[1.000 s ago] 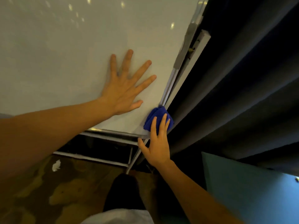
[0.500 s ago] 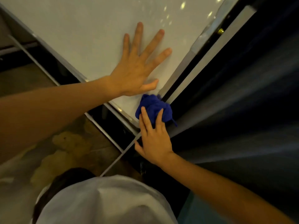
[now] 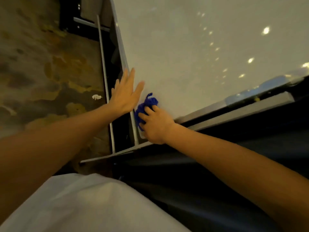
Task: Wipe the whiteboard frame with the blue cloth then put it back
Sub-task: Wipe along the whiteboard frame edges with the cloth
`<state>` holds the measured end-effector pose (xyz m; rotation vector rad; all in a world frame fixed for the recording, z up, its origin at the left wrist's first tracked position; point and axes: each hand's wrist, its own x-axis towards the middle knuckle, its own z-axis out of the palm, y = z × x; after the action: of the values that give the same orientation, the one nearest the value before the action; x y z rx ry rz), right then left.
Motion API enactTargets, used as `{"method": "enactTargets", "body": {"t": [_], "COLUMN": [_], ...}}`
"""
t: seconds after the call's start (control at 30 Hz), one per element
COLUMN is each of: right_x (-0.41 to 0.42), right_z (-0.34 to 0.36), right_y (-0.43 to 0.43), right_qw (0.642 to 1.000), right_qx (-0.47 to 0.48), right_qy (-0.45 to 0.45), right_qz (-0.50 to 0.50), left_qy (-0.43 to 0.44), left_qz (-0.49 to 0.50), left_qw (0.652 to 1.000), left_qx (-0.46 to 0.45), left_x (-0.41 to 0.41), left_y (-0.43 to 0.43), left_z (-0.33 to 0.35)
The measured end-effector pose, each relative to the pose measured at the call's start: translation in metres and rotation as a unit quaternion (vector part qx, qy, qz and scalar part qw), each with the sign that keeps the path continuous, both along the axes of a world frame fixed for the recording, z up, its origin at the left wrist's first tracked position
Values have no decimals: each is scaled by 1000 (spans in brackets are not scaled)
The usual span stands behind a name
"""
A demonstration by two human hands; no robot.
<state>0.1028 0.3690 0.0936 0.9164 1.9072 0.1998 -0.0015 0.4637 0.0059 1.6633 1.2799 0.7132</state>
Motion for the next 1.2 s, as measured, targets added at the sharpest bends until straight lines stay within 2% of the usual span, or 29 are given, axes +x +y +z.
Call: {"method": "enactTargets", "body": {"t": [0.1,0.2,0.33,0.43,0.53,0.67,0.73,0.83,0.87,0.93,1.07,1.13,1.2], "right_x": [-6,-9,-6,-4,1,10,9,-6,-10,-12,10,8,4], "right_z": [7,10,6,5,2,-6,-13,-18,-20,-26,-40,-39,-31], "right_y": [38,75,112,122,125,146,178,231,237,228,198,213,234], "right_qw": [997,994,992,990,979,950,954,966,966,957,914,931,953], "right_qx": [-33,-74,-108,-109,-157,-261,-225,-110,-104,-159,-326,-310,-249], "right_qy": [-9,-40,-71,-88,-97,-91,-110,-144,-144,-129,-122,-116,-115], "right_qz": [74,70,16,20,87,144,166,182,190,203,209,155,126], "left_qy": [-46,-81,-194,-250,-267,-177,-174,-178,-170,-148,-141,-134,-117], "left_qz": [79,85,35,63,91,80,102,151,165,188,247,255,261], "left_qw": [985,955,924,883,877,872,873,874,877,883,872,864,863], "left_qx": [-148,-272,-327,-392,-389,-449,-445,-426,-419,-403,-398,-413,-417], "left_x": [-17,-11,13,31,48,65,74,83,88,95,121,126,130], "left_y": [-24,-65,-95,-99,-94,-89,-86,-78,-79,-79,-76,-72,-68], "left_z": [-29,-44,-31,-11,4,13,11,4,3,0,2,5,7]}}
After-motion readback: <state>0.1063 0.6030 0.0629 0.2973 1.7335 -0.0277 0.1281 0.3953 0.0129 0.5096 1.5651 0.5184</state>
